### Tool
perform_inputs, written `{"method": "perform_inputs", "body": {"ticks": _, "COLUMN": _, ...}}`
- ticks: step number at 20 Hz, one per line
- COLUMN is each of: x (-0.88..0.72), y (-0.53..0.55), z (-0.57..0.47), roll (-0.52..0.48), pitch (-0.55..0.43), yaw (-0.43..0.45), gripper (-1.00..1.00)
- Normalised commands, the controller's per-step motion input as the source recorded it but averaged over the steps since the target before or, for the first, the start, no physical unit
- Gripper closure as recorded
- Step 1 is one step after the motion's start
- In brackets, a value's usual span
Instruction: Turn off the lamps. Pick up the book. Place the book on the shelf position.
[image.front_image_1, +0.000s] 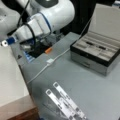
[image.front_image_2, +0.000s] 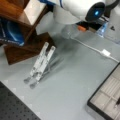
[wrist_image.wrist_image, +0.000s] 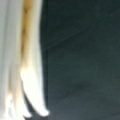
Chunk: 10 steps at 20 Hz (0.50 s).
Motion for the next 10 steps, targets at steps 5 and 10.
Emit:
{"method": "perform_inputs", "body": {"ticks": 5, "x": 0.13, "y": 0.39, "z": 0.11, "roll": 0.041, "pitch": -0.068, "yaw": -0.145, "gripper": -1.00}}
{"method": "perform_inputs", "body": {"ticks": 10, "x": 0.28, "y": 0.56, "z": 0.04, "roll": 0.128, "pitch": -0.099, "yaw": -0.325, "gripper": -1.00}}
